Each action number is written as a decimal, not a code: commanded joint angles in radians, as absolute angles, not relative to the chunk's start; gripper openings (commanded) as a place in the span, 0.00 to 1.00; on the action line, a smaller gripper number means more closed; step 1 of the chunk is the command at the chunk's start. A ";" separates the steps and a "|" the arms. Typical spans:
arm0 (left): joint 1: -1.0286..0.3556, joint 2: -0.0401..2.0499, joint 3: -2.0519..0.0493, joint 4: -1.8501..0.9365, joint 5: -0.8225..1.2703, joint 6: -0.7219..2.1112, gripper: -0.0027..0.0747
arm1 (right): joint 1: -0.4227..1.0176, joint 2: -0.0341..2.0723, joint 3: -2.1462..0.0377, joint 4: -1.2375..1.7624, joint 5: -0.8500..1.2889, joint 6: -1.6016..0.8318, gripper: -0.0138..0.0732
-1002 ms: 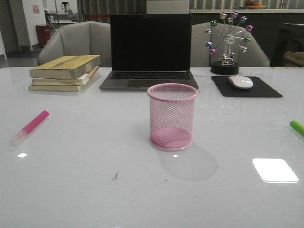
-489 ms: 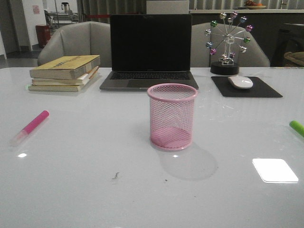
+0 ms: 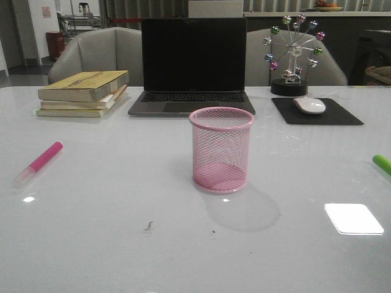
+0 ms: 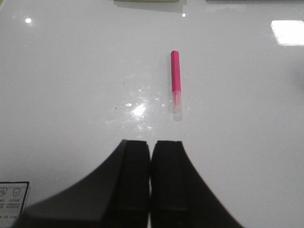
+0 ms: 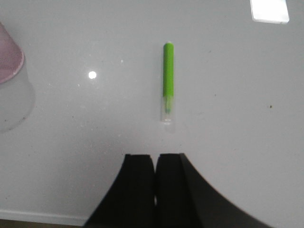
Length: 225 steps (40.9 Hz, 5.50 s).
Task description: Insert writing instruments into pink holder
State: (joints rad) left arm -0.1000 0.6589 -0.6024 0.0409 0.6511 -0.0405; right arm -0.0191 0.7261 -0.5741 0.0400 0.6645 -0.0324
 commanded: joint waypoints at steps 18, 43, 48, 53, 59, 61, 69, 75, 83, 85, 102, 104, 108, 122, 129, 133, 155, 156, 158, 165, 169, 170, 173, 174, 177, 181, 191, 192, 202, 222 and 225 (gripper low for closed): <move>-0.435 0.688 -0.633 0.017 0.485 -0.020 0.67 | -0.086 1.204 -0.838 0.036 0.595 -0.025 0.76; -0.577 0.688 -0.633 0.012 0.478 -0.020 0.67 | -0.090 1.759 -1.205 0.044 0.611 -0.025 0.76; -0.577 0.688 -0.633 0.012 0.478 -0.020 0.67 | -0.090 1.826 -1.271 0.044 0.625 -0.025 0.76; -0.577 0.688 -0.633 0.012 0.478 -0.020 0.67 | -0.090 1.879 -1.324 0.044 0.633 -0.025 0.76; -0.577 0.688 -0.633 0.012 0.478 -0.020 0.67 | -0.090 1.932 -1.374 0.044 0.666 -0.025 0.76; -0.577 0.688 -0.633 0.012 0.478 -0.020 0.67 | -0.090 1.944 -1.385 0.044 0.680 -0.025 0.75; -0.577 0.688 -0.633 0.012 0.478 -0.020 0.67 | -0.090 1.965 -1.413 0.044 0.738 -0.025 0.50; -0.577 0.688 -0.633 0.012 0.478 -0.020 0.67 | -0.090 1.965 -1.413 0.044 0.739 -0.025 0.32; -0.577 0.688 -0.633 0.012 0.478 -0.020 0.67 | -0.083 1.927 -1.390 0.058 0.715 -0.025 0.31; -0.577 0.688 -0.633 0.012 0.478 -0.020 0.67 | -0.076 1.892 -1.361 0.067 0.669 -0.025 0.31; -0.577 0.688 -0.633 0.012 0.478 -0.020 0.67 | 0.228 1.357 -0.848 0.081 -0.244 -0.025 0.31; -0.577 0.688 -0.633 0.012 0.478 -0.020 0.67 | 0.280 1.326 -0.811 0.081 -0.340 -0.025 0.31; -0.577 0.688 -0.633 0.012 0.475 -0.020 0.67 | 0.374 1.302 -0.758 0.078 -0.527 -0.018 0.31; -0.577 0.688 -0.631 0.012 0.471 -0.020 0.67 | 0.536 1.596 -0.750 0.065 -0.948 -0.016 0.31; -0.577 0.688 -0.631 0.012 0.471 -0.020 0.67 | 0.536 1.754 -0.752 0.063 -1.055 -0.016 0.59; -0.577 0.688 -0.631 0.014 0.471 -0.020 0.67 | 0.536 1.730 -0.752 0.063 -0.997 -0.017 0.70; -0.188 1.379 -1.018 0.074 0.572 -0.088 0.67 | 0.497 0.917 -0.752 0.058 0.520 -0.018 0.70; -0.184 1.408 -1.039 0.074 0.568 -0.088 0.67 | 0.497 0.904 -0.752 0.058 0.538 -0.018 0.70; -0.180 1.475 -1.075 0.074 0.564 -0.088 0.67 | 0.497 0.877 -0.752 0.058 0.557 -0.018 0.70; -0.180 1.678 -1.223 0.078 0.555 -0.088 0.67 | 0.497 0.830 -0.752 0.058 0.571 -0.018 0.70; -0.180 1.776 -1.303 0.078 0.556 -0.088 0.67 | 0.497 0.825 -0.752 0.058 0.575 -0.018 0.70; -0.180 1.794 -1.319 0.078 0.556 -0.088 0.67 | 0.497 0.825 -0.752 0.058 0.576 -0.018 0.70; -0.180 1.848 -1.368 0.078 0.556 -0.088 0.67 | 0.497 0.825 -0.752 0.059 0.581 -0.018 0.70; -0.180 1.868 -1.387 0.079 0.556 -0.088 0.67 | 0.497 0.825 -0.752 0.059 0.581 -0.018 0.70; -0.180 1.911 -1.429 0.080 0.558 -0.088 0.67 | 0.497 0.825 -0.752 0.059 0.582 -0.018 0.70; -0.180 1.961 -1.477 0.081 0.556 -0.088 0.67 | 0.497 0.825 -0.752 0.059 0.582 -0.018 0.70; -0.180 2.053 -1.560 0.081 0.572 -0.088 0.67 | 0.497 0.825 -0.752 0.059 0.582 -0.018 0.70; -0.180 2.060 -1.565 0.081 0.574 -0.088 0.67 | 0.497 0.825 -0.752 0.059 0.582 -0.018 0.70; -0.180 2.082 -1.576 0.081 0.619 -0.088 0.64 | 0.497 0.825 -0.752 0.059 0.582 -0.018 0.70; -0.180 2.082 -1.576 0.075 0.702 -0.088 0.15 | 0.497 0.825 -0.752 0.059 0.578 -0.018 0.70; -0.180 2.075 -1.576 0.053 0.712 -0.079 0.15 | 0.497 0.825 -0.752 0.059 0.571 -0.018 0.70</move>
State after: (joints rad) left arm -0.1802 2.1388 -1.5506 0.0753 0.6978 -0.0801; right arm 0.5030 0.8353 -0.7225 0.0601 0.6409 -0.0164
